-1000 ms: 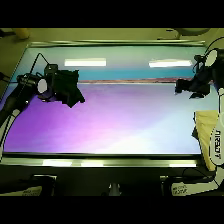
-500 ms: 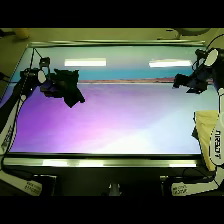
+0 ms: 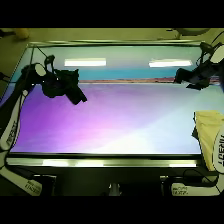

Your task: Fold the shirts.

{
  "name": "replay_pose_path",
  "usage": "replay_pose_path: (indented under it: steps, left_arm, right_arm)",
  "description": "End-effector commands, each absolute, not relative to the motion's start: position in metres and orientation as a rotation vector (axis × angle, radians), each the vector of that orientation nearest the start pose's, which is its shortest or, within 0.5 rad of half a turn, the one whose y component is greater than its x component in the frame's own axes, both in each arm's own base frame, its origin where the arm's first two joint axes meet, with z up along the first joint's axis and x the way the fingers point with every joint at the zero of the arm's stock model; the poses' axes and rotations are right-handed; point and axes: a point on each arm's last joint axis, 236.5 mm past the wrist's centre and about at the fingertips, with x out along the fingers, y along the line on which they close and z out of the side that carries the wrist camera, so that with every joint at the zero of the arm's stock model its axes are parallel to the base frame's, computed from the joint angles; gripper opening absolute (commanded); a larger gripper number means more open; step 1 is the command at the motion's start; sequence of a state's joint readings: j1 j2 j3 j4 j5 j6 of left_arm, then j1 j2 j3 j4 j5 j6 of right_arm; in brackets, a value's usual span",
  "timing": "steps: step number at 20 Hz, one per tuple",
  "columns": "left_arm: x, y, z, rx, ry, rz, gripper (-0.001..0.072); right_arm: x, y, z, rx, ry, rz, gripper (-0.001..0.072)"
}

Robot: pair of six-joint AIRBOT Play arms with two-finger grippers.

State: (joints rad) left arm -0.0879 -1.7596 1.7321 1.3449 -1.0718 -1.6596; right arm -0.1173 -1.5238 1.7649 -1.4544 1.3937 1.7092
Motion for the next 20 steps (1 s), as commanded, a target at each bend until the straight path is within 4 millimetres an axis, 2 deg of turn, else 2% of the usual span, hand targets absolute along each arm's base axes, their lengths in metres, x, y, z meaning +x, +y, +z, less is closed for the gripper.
replay_pose_path:
  steps: [1,2,3,4,5,7,9,10,11,12,13,14,15,16,17,18,19,20]
  left_arm:
    - [0.512,-0.164,0.143,-0.064,0.839,-0.378,0.0021]
    - [0.492,-0.193,0.177,-0.042,0.773,-0.442,0.0021]
    - [0.469,-0.226,0.202,-0.018,0.723,-0.517,0.0021]
    - [0.446,-0.257,0.212,0.005,0.708,-0.588,0.0021]
    - [0.423,-0.291,0.210,0.022,0.719,-0.659,0.0021]
    - [0.387,-0.353,0.180,0.036,0.769,-0.764,0.0020]
    - [0.355,-0.414,0.123,0.020,0.847,-0.826,0.0021]
    - [0.341,-0.435,0.091,0.031,0.902,-0.840,0.0022]
    - [0.327,-0.449,0.059,0.065,0.971,-0.855,0.0075]
    - [0.319,-0.451,0.038,0.109,1.031,-0.856,0.0395]
    - [0.321,-0.439,0.027,0.172,1.077,-0.835,0.0702]
    - [0.340,-0.408,0.026,0.260,1.092,-0.761,0.0720]
    - [0.370,-0.367,0.033,0.341,1.075,-0.654,0.0720]
    - [0.408,-0.315,0.046,0.387,1.050,-0.519,0.0720]
    - [0.440,-0.263,0.057,0.365,1.044,-0.402,0.0720]
    - [0.461,-0.214,0.059,0.300,1.068,-0.305,0.0720]
    - [0.475,-0.161,0.054,0.203,1.121,-0.195,0.0720]
    - [0.480,-0.122,0.042,0.083,1.175,-0.125,0.0720]
  right_arm:
    - [0.466,-0.030,0.183,0.253,0.925,-0.087,0.0595]
    - [0.458,-0.032,0.207,0.240,0.863,-0.094,0.0596]
    - [0.446,-0.034,0.233,0.226,0.805,-0.101,0.0597]
    - [0.434,-0.038,0.254,0.208,0.757,-0.116,0.0599]
    - [0.420,-0.042,0.273,0.190,0.712,-0.133,0.0599]
    - [0.391,-0.049,0.308,0.160,0.632,-0.168,0.0599]
    - [0.369,-0.053,0.329,0.144,0.586,-0.189,0.0599]
    - [0.360,-0.053,0.334,0.142,0.579,-0.194,0.0599]
    - [0.355,-0.052,0.333,0.143,0.591,-0.194,0.0599]
    - [0.352,-0.052,0.325,0.145,0.624,-0.196,0.0599]
    - [0.351,-0.052,0.312,0.148,0.678,-0.199,0.0599]
    - [0.351,-0.050,0.295,0.156,0.753,-0.195,0.0599]
    - [0.353,-0.047,0.274,0.165,0.837,-0.188,0.0600]
    - [0.357,-0.041,0.245,0.179,0.950,-0.167,0.0610]
    - [0.361,-0.032,0.218,0.181,1.049,-0.125,0.0611]
    - [0.366,-0.023,0.190,0.185,1.142,-0.076,0.0611]
    - [0.372,-0.012,0.159,0.208,1.227,-0.024,0.0613]
    - [0.377,-0.002,0.132,0.233,1.292,0.020,0.0615]
